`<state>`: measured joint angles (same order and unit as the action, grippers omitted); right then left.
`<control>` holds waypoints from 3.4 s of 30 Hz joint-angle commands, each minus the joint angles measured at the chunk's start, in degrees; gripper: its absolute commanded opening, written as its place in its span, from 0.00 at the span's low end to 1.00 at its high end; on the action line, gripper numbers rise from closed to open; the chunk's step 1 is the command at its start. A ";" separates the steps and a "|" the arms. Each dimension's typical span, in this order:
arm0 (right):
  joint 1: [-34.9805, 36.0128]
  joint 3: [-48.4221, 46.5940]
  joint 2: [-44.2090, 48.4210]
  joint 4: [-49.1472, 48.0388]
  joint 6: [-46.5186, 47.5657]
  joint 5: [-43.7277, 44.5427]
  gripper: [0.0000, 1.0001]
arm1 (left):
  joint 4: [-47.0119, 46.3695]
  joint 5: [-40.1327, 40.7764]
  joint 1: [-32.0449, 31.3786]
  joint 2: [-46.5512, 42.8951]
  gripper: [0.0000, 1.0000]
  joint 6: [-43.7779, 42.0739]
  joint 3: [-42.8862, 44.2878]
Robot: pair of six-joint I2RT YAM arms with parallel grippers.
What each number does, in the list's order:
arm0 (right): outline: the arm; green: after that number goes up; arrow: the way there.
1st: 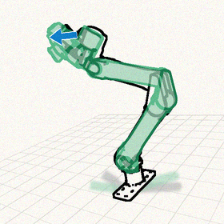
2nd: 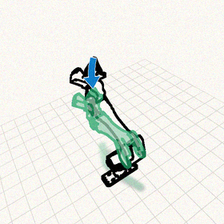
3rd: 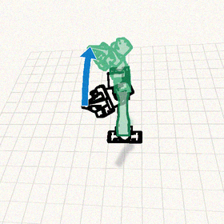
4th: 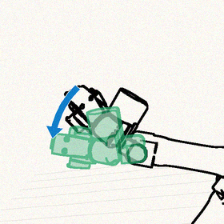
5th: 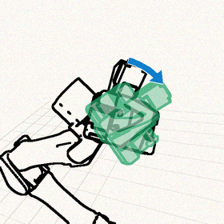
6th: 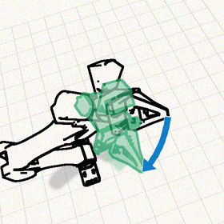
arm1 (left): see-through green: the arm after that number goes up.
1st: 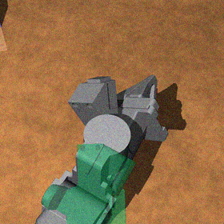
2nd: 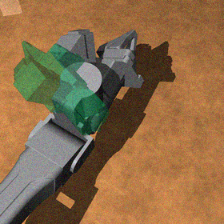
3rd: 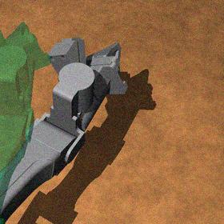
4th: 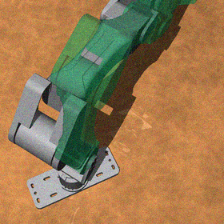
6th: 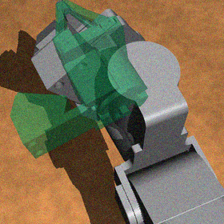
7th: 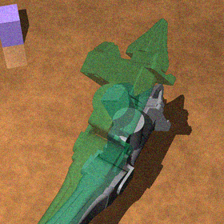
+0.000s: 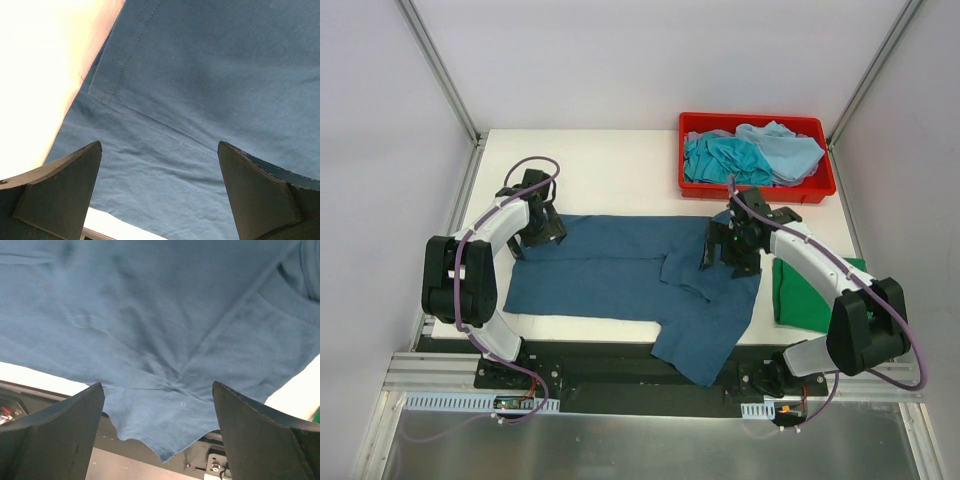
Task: Fold and stack the t-shirts
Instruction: Fold the flattened tshirt in 1/3 of the way, then grap the side of the flattened tshirt closest away from the robot with both arms
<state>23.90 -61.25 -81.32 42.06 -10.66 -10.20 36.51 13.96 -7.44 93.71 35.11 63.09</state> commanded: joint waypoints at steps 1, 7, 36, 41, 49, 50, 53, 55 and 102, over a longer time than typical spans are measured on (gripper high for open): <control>-0.96 6.83 1.60 -3.38 -7.70 -0.44 0.86 | 1.11 -0.68 0.15 -0.20 0.99 -0.22 2.04; -1.84 11.94 -0.76 -8.22 -11.57 0.70 0.57 | 1.02 -1.21 0.15 2.00 0.99 -0.39 2.21; -0.52 17.21 5.54 -2.69 -14.82 1.84 0.01 | 1.28 0.98 0.15 1.47 0.99 -0.83 1.33; -0.26 18.81 7.06 -4.19 -15.98 2.98 0.09 | 1.28 0.81 0.15 0.95 0.99 -0.84 1.95; -0.52 10.03 6.26 0.04 -10.28 8.87 0.67 | 1.90 0.37 0.15 -1.07 0.99 0.22 3.53; -0.61 8.19 6.09 -0.14 -9.13 9.83 0.74 | 1.90 0.11 0.15 -1.34 0.99 0.57 4.14; -1.57 4.40 3.46 -4.08 -4.21 9.84 0.93 | 1.90 -1.73 0.15 -0.90 0.99 1.01 6.95; -2.89 1.51 -0.31 -6.54 -1.49 7.05 0.95 | 1.90 -3.31 0.15 0.50 0.99 1.01 9.41; -5.09 14.21 18.37 -27.29 0.63 20.68 0.96 | 14.64 8.02 6.73 -20.66 0.99 24.55 -12.70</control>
<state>20.53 -55.72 -67.07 19.59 -5.63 7.46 46.96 20.34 -3.20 76.40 50.26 59.99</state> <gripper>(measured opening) 0.965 0.990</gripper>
